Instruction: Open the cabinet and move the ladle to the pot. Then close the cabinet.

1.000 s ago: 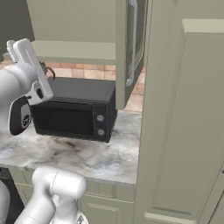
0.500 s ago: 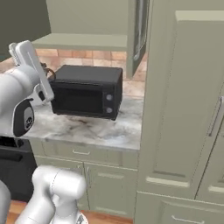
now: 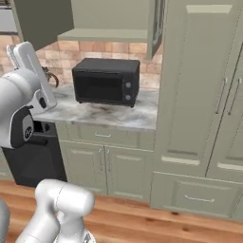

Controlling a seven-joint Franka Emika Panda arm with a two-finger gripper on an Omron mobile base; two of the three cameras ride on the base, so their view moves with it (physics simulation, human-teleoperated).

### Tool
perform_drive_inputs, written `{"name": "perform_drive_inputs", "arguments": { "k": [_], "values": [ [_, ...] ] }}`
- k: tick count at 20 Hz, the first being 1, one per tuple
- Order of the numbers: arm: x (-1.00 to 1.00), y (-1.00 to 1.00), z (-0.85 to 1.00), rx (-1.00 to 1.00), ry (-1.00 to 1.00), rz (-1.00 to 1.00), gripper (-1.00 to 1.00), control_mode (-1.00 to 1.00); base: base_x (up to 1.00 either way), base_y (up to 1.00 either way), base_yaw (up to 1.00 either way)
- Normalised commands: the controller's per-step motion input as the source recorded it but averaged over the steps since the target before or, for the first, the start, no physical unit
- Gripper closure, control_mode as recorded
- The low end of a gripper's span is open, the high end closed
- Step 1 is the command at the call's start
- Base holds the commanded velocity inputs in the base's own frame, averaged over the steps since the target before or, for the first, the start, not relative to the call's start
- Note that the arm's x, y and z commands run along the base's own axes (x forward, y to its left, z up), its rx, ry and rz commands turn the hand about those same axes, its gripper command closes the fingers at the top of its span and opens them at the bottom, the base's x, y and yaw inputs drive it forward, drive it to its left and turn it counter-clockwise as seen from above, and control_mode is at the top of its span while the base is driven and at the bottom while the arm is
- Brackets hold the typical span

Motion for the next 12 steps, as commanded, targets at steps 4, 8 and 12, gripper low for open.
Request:
{"name": "perform_drive_inputs", "arguments": {
  "k": [4,8,12],
  "values": [
    [0.00,0.00,0.00,0.00,0.00,0.00,1.00,1.00,-0.62,0.79,0.03],
    [0.00,0.00,0.00,0.00,0.00,0.00,1.00,1.00,-0.12,0.39,0.47],
    [0.00,0.00,0.00,0.00,0.00,0.00,1.00,1.00,-0.02,0.12,0.91]
  ]
}}
